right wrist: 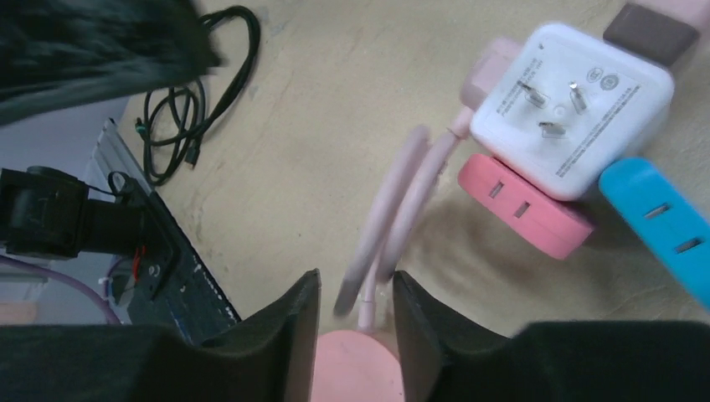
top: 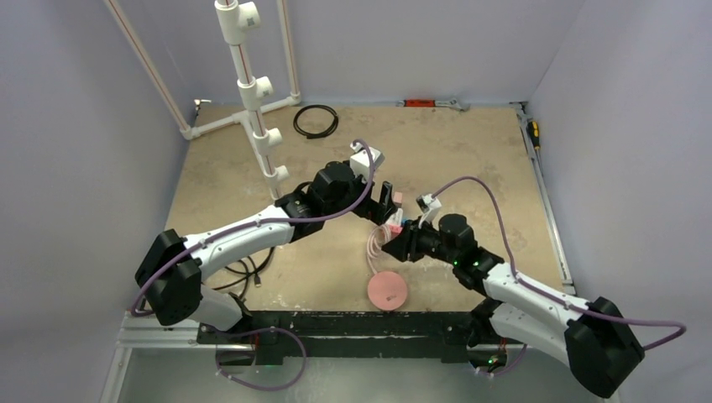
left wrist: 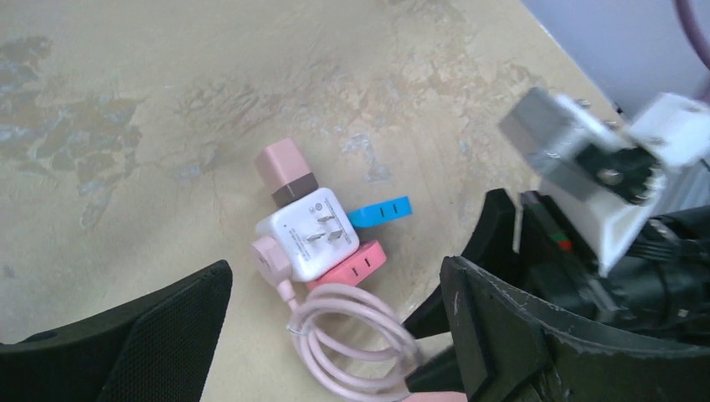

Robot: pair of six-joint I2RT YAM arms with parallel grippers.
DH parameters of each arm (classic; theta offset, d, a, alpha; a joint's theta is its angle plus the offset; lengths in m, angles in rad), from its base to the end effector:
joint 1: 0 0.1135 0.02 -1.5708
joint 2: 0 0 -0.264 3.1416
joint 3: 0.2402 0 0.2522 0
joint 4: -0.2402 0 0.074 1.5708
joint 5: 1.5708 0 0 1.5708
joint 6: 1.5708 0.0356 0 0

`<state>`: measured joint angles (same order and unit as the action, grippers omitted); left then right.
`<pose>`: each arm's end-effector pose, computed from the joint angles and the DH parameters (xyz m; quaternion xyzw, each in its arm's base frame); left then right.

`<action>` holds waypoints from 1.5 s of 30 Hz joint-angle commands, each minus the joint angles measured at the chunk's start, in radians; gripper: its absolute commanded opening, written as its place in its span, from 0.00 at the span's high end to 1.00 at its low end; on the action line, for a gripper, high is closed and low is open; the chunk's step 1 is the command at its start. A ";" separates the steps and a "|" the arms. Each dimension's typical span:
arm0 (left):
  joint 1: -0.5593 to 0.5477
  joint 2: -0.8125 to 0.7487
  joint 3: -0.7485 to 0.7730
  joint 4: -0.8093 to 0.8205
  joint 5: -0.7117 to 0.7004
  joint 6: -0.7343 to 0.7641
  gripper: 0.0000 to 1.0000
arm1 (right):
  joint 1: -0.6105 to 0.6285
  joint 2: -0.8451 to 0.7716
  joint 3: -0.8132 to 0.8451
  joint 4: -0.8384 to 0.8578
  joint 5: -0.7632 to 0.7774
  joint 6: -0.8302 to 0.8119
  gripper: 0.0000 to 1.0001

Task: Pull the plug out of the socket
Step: Move the socket to the center of the board, then remove the plug from the socket.

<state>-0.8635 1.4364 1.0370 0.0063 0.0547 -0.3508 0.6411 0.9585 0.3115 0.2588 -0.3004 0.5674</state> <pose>0.2161 -0.2558 0.2932 0.2255 0.8003 -0.3354 0.4430 0.1539 0.1280 0.1889 -0.1136 0.8172 0.4154 0.3830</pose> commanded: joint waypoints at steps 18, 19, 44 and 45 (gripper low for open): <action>0.020 -0.005 0.011 -0.049 -0.072 -0.046 0.02 | -0.099 -0.133 0.185 -0.355 0.412 0.035 0.06; 0.020 -0.003 0.013 -0.051 -0.072 -0.044 0.01 | -0.135 -0.107 0.180 -0.325 0.370 0.029 0.07; 0.020 0.177 0.039 -0.079 -0.077 -0.039 0.01 | -0.163 0.256 0.156 0.032 0.064 0.022 0.44; 0.021 0.176 0.040 -0.080 -0.086 -0.036 0.01 | -0.152 0.256 0.155 0.031 0.063 0.026 0.45</action>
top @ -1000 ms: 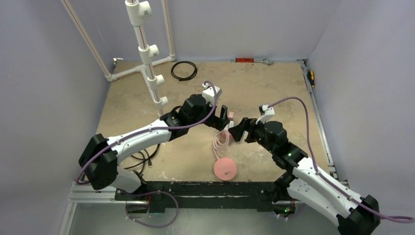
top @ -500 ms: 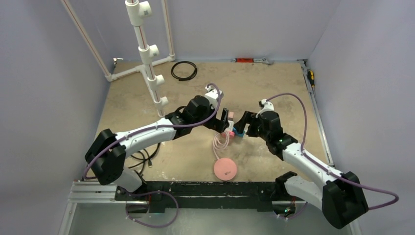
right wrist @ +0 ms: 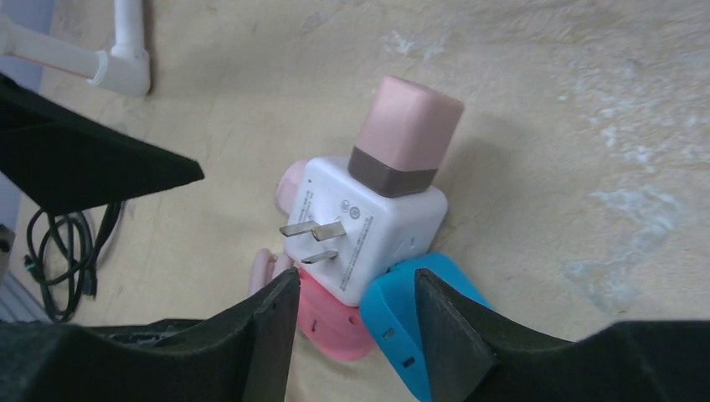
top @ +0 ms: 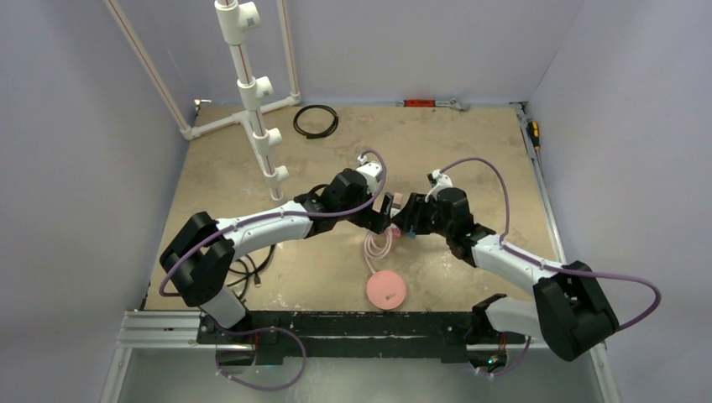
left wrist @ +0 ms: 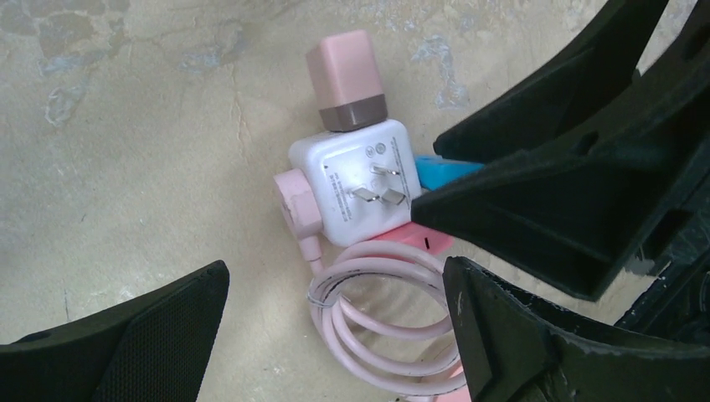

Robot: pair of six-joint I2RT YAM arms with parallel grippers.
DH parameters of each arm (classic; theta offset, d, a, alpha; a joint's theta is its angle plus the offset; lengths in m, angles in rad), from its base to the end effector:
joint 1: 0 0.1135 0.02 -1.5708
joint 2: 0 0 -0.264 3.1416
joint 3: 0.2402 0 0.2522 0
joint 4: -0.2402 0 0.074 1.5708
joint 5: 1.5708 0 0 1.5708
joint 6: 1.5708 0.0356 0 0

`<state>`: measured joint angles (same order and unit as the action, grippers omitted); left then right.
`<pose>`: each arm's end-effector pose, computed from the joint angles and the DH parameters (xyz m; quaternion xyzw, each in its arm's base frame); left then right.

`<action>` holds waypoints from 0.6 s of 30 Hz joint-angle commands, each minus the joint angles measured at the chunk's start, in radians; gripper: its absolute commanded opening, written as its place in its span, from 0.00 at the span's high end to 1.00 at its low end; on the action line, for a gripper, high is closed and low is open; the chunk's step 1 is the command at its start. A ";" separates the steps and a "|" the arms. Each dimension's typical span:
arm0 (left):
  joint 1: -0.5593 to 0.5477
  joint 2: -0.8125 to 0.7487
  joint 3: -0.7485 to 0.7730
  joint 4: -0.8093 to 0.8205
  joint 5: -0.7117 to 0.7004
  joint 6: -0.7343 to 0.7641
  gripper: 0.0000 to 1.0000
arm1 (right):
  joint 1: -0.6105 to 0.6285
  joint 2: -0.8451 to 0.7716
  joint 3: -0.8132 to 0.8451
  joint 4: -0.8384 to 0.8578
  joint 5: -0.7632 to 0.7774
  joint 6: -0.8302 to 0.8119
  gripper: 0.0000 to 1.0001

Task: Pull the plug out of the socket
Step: Remove the plug from the socket.

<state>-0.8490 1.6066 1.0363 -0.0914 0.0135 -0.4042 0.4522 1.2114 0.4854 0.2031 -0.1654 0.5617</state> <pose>0.2339 -0.2664 0.2282 0.2011 0.8757 -0.2624 0.3521 0.2175 0.1122 0.1884 0.0060 0.8639 0.3046 0.4012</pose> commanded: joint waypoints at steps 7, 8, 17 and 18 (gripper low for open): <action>0.006 0.010 0.041 0.033 -0.035 0.055 0.01 | 0.073 -0.068 -0.034 0.052 -0.049 0.054 0.43; 0.006 0.010 0.039 0.040 -0.023 0.063 0.01 | 0.073 -0.090 -0.027 0.022 -0.028 0.044 0.41; 0.005 0.072 0.081 0.074 0.022 0.096 0.03 | -0.114 -0.216 0.009 -0.142 0.094 0.011 0.20; 0.004 0.090 0.096 0.067 0.022 0.089 0.04 | -0.147 -0.213 0.009 -0.136 0.077 0.007 0.20</action>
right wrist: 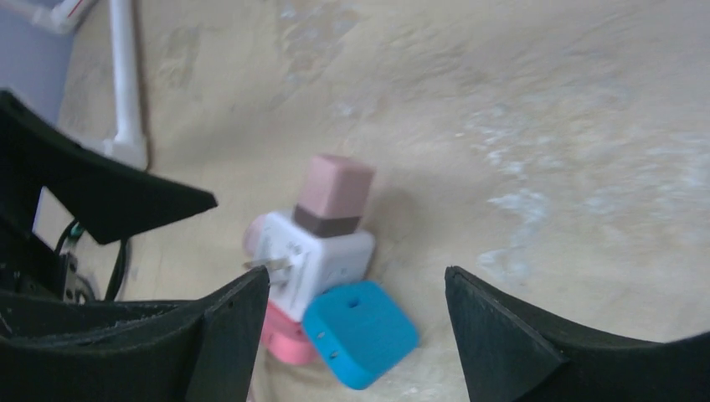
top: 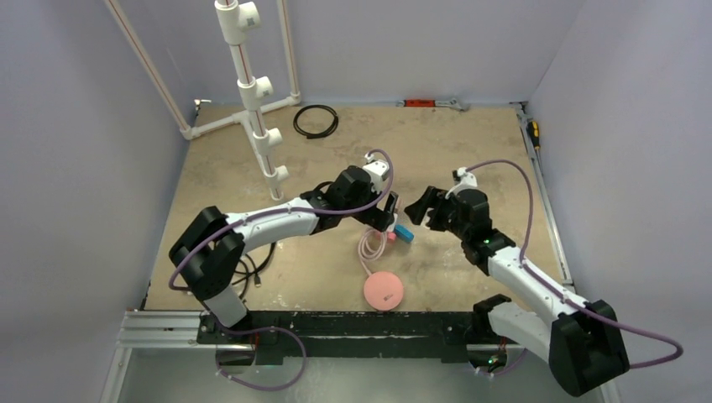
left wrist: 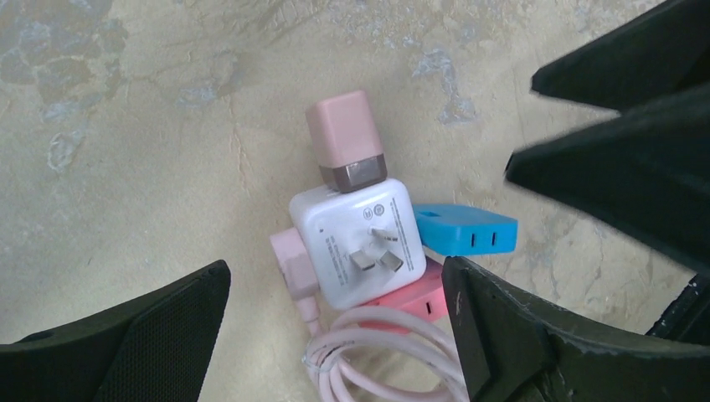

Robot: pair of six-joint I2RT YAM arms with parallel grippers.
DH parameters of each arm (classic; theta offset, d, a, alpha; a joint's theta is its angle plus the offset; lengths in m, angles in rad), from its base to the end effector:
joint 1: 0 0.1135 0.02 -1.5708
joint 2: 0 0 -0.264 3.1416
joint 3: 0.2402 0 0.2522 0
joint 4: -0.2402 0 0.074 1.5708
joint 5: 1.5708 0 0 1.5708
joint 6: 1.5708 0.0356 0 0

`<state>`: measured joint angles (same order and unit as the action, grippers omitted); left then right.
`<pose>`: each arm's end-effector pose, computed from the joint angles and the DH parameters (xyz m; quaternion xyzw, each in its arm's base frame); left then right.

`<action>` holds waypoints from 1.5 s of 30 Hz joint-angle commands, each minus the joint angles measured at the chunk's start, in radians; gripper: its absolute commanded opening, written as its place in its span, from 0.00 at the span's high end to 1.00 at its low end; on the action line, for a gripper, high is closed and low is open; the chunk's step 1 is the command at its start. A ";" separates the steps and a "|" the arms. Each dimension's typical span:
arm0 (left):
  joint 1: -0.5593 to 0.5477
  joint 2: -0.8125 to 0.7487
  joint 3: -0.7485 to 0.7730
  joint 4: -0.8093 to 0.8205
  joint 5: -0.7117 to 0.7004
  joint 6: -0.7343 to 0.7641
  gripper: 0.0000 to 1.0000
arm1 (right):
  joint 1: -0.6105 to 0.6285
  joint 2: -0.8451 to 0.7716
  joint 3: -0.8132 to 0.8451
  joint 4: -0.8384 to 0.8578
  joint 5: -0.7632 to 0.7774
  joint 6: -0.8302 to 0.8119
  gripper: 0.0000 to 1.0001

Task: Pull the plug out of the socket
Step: Remove the plug from the socket.

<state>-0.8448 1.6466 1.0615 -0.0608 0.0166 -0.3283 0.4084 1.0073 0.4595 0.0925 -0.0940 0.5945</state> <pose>0.2418 -0.2732 0.2255 0.2321 0.8643 -0.2531 0.3674 0.1984 0.0895 0.2122 0.0540 0.8462 0.2891 0.4444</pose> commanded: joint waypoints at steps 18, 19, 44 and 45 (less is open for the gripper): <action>-0.071 0.196 0.226 -0.083 -0.192 0.045 0.01 | -0.218 0.005 0.008 -0.001 -0.035 -0.068 0.15; -0.071 0.200 0.228 -0.087 -0.194 0.045 0.01 | -0.219 0.003 0.007 -0.002 -0.032 -0.068 0.15; -0.097 0.295 0.296 -0.176 -0.245 0.064 0.32 | -0.228 0.005 0.003 -0.003 -0.023 -0.082 0.15; -0.097 0.297 0.297 -0.180 -0.246 0.060 0.32 | -0.228 0.003 0.002 -0.003 -0.020 -0.082 0.15</action>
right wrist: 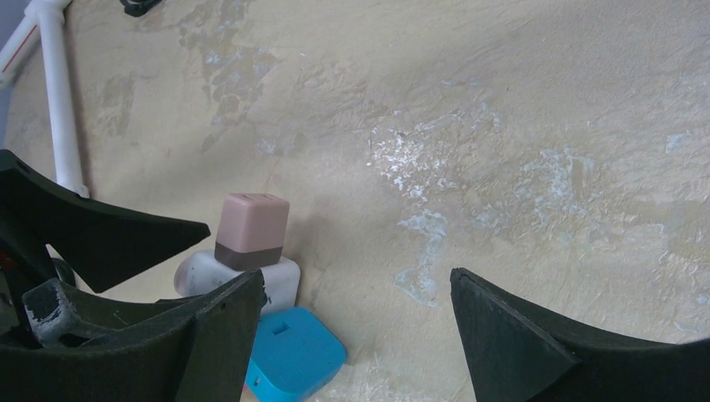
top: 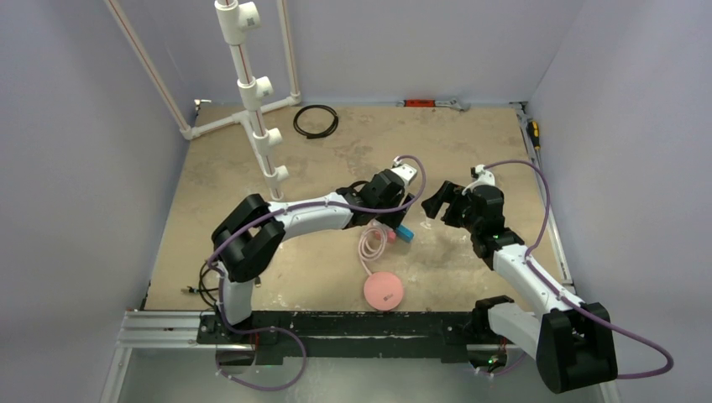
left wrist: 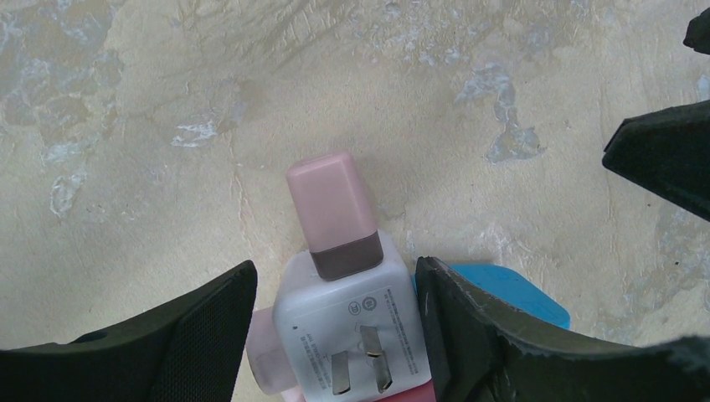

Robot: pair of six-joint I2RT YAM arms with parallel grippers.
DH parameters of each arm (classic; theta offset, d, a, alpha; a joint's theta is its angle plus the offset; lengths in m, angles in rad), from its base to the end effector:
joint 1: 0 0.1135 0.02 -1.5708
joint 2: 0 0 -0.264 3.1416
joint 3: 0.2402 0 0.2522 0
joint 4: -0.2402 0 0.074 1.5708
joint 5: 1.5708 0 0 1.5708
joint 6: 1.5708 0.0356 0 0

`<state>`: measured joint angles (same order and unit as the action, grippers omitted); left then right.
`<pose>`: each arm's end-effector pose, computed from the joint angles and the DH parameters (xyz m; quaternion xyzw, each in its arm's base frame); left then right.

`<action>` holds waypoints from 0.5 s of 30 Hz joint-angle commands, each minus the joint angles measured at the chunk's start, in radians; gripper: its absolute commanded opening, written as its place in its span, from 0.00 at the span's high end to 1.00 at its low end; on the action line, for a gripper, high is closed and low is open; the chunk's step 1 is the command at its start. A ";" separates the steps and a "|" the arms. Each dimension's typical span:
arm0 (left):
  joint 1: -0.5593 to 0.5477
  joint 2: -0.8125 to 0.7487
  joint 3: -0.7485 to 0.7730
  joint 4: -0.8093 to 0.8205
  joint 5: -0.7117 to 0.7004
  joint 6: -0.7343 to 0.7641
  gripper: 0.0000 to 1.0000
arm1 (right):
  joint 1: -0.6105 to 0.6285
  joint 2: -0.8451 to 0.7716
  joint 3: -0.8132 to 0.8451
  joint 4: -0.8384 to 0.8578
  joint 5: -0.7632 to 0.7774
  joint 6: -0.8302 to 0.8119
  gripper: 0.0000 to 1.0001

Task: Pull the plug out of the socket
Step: Remove the plug from the socket.

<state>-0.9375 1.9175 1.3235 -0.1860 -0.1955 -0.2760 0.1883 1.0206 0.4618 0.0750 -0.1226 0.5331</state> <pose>0.2563 -0.3375 0.1978 0.2627 0.8809 -0.1446 0.3663 0.2136 0.0451 0.2087 0.1153 0.8471 0.2312 0.4644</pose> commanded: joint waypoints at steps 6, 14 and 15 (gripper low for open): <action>-0.004 0.032 0.033 -0.066 -0.020 -0.019 0.32 | -0.009 -0.013 0.000 0.013 0.014 -0.021 0.15; -0.004 0.021 0.031 -0.082 -0.028 -0.034 0.22 | -0.009 -0.017 -0.003 0.015 0.013 -0.021 0.15; -0.004 0.018 0.030 -0.083 -0.028 -0.035 0.22 | -0.009 -0.017 -0.003 0.015 0.012 -0.021 0.15</action>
<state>-0.9371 1.9301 1.3407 -0.2119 -0.2127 -0.3012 0.1829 1.0206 0.4614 0.0750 -0.1219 0.5301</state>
